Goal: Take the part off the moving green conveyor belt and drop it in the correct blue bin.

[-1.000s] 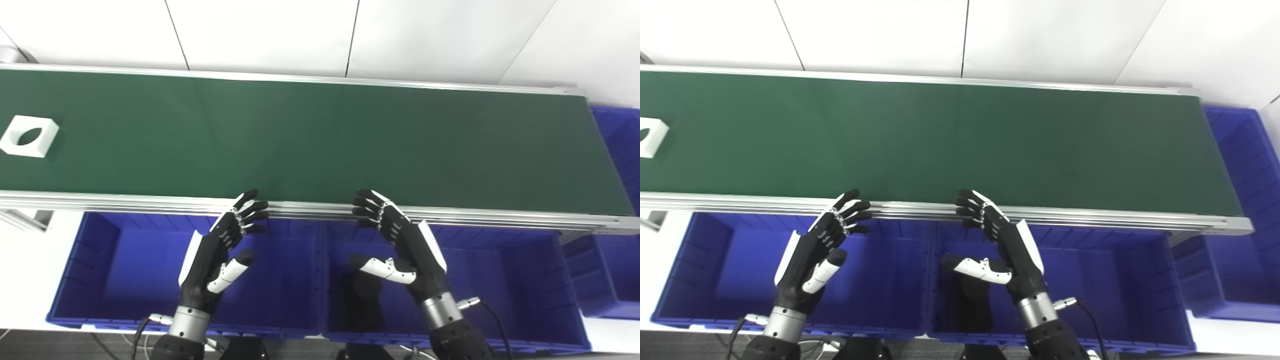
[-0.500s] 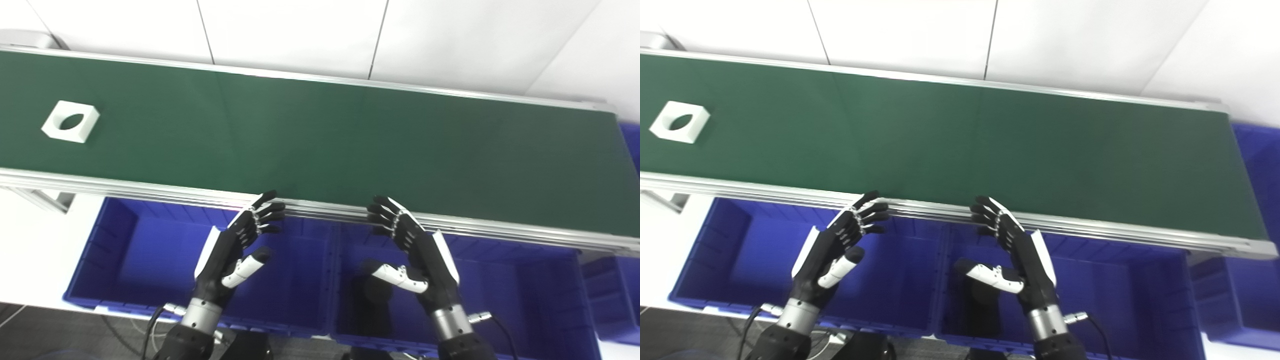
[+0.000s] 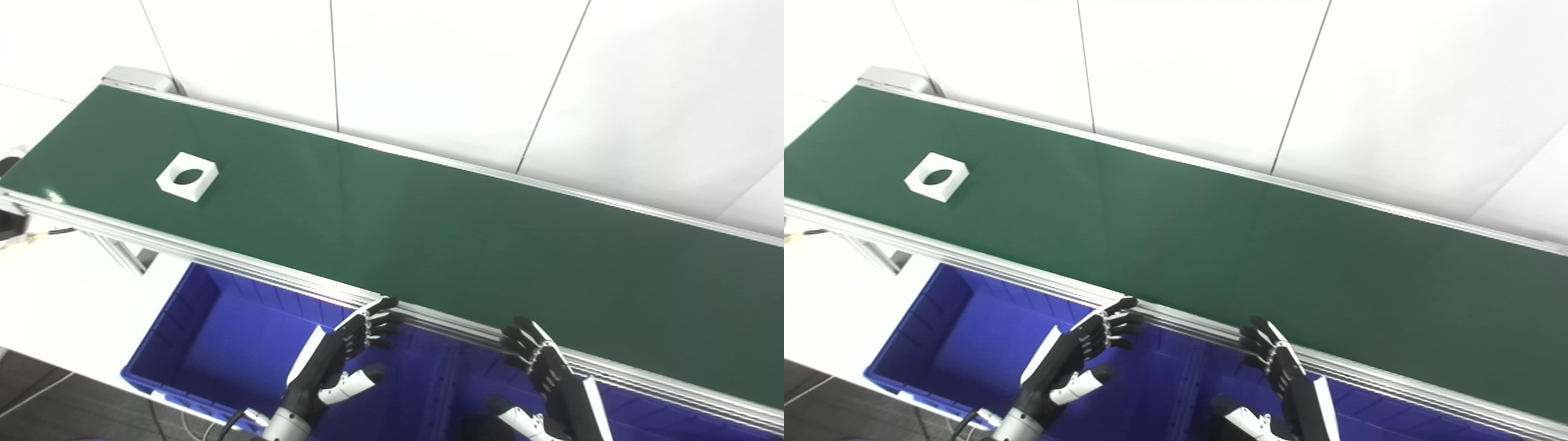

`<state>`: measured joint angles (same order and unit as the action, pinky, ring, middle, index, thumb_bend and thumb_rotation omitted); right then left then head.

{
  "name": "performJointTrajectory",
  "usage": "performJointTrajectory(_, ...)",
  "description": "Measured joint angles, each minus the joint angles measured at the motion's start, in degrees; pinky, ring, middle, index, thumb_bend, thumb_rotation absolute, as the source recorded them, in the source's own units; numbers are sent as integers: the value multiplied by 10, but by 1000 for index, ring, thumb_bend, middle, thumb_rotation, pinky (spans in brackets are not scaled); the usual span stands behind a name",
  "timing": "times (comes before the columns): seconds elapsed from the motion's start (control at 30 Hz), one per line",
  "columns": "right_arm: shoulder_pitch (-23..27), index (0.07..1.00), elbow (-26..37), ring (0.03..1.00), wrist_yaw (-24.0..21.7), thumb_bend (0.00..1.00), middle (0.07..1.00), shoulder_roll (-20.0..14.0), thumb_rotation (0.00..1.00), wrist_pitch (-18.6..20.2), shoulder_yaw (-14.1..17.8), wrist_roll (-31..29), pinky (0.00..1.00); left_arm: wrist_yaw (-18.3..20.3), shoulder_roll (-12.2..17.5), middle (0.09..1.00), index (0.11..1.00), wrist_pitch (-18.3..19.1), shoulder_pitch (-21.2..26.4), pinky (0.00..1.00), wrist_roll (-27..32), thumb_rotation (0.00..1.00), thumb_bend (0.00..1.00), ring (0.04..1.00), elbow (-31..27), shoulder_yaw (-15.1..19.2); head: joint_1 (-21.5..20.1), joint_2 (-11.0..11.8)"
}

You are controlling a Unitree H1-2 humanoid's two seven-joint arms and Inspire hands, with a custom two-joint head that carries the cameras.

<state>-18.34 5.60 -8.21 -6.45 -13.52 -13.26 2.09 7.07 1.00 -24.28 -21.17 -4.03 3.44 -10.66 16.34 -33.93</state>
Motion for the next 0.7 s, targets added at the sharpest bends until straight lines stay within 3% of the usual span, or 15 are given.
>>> performJointTrajectory(0.37,15,892,-39,823,-1,680,840,3,387,-27,3,-2,761,-18,4,786,847,-1,13,662,-12,617,775,738,19,-5,27,40)
performJointTrajectory(0.7,22,891,-57,825,-1,667,843,7,381,-34,3,-2,770,-29,13,785,838,-1,19,663,-25,569,785,739,33,-11,26,53)
